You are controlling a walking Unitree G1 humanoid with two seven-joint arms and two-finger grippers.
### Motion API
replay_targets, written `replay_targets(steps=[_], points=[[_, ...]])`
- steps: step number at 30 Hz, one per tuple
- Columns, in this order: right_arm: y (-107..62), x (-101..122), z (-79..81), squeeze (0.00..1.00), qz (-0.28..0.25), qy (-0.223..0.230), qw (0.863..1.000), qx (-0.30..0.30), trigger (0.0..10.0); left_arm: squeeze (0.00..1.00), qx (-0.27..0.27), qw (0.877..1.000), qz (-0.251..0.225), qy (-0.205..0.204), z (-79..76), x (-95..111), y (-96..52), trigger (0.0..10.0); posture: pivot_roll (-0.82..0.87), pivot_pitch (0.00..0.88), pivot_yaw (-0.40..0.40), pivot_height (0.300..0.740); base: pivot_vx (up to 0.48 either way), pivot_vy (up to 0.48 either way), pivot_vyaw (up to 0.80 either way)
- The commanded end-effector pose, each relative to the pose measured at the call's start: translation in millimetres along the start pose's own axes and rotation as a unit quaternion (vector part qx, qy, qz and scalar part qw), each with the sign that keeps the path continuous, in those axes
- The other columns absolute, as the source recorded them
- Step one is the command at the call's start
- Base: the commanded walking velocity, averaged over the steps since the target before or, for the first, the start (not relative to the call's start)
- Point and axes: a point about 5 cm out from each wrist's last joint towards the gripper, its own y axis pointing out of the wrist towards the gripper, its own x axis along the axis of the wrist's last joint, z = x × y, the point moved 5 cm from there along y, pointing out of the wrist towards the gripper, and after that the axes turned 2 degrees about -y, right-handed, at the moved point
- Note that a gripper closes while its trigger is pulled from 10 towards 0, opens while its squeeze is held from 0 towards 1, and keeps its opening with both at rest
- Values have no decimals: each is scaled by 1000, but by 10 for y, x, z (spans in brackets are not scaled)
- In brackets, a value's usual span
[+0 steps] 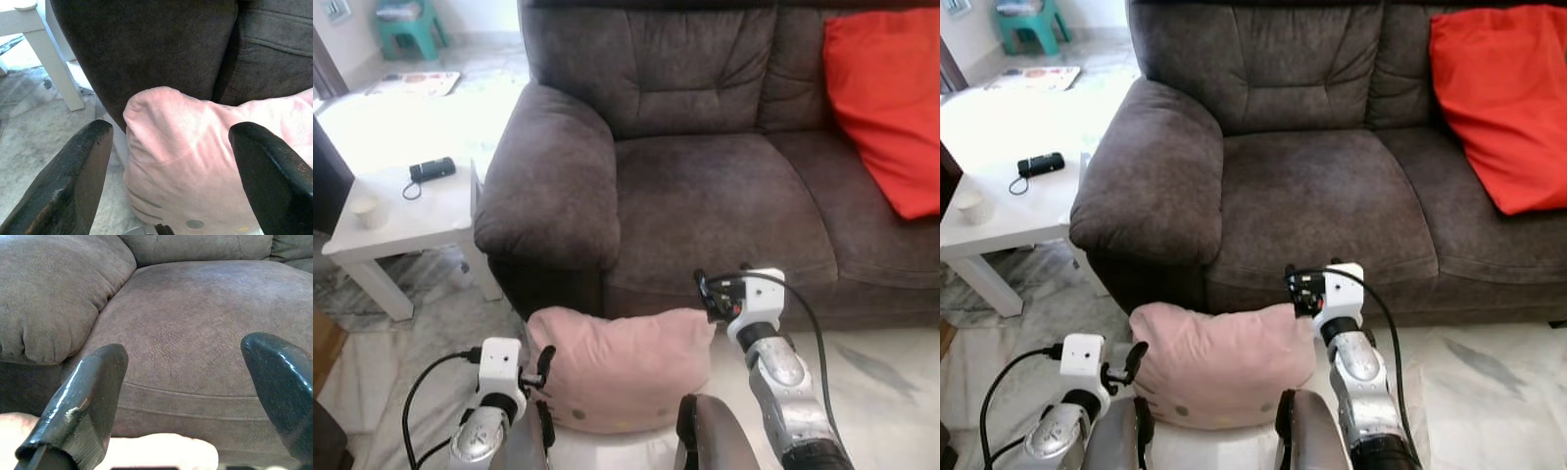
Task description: Move the pillow to the sofa from floor
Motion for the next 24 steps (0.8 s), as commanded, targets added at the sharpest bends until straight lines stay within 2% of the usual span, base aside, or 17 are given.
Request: replay_targets(steps=[1, 9, 24], points=[[12, 53, 5, 0, -9, -1, 1000, 2, 10000, 0, 6, 1000, 3, -6, 34, -23, 4, 10000, 69, 50, -24, 525, 0, 0, 0], [13, 56, 35, 0, -10, 0, 1000, 8, 10000, 0, 22, 1000, 7, -5, 92, -45, 18, 10000, 69, 54, -26, 525, 0, 0, 0], [20, 51, 83, 0, -11, 1, 1000, 16, 10000, 0, 17, 1000, 6, -4, 55, -49, 17, 10000, 75, 60, -27, 525, 268, 0, 0]])
